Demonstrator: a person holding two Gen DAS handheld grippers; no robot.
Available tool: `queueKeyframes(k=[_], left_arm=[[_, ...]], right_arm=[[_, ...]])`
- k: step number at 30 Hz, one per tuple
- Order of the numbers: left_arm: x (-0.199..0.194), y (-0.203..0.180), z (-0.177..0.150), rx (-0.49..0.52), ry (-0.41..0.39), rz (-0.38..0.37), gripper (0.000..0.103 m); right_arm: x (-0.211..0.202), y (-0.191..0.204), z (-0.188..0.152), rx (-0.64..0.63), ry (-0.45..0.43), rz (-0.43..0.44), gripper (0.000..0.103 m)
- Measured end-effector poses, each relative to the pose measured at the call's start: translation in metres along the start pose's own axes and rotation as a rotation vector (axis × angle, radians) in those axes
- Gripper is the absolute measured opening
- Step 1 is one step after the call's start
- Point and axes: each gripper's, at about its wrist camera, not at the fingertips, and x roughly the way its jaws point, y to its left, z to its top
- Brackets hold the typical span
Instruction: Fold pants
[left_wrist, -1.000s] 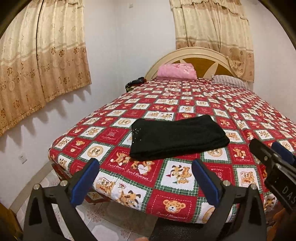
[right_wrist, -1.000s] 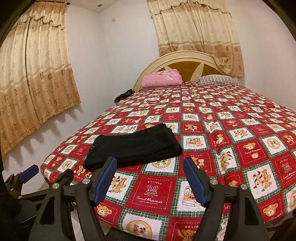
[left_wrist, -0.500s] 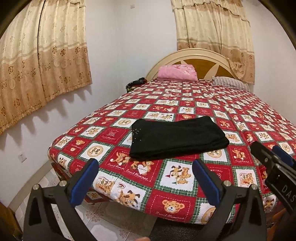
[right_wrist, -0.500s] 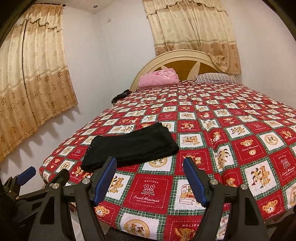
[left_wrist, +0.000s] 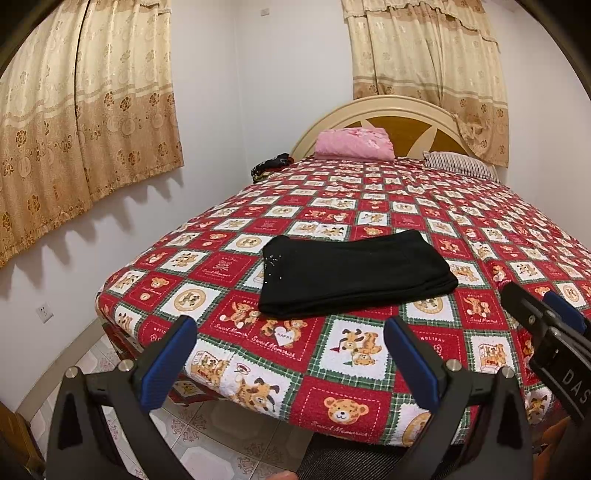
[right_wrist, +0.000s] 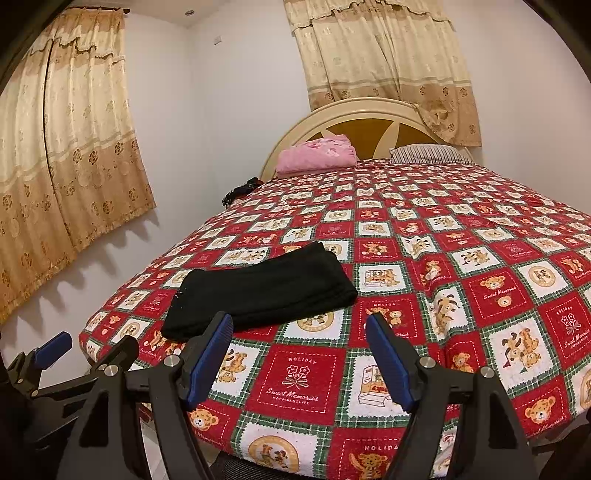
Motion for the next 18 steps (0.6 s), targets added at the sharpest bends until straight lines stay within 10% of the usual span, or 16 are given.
queueKeyframes(k=[18], left_arm=[[0.0, -0.0009, -0.0001, 0.003, -0.002, 0.0, 0.103]], right_arm=[[-0.0005, 0.0013, 0.0, -0.003, -0.004, -0.002, 0.076]])
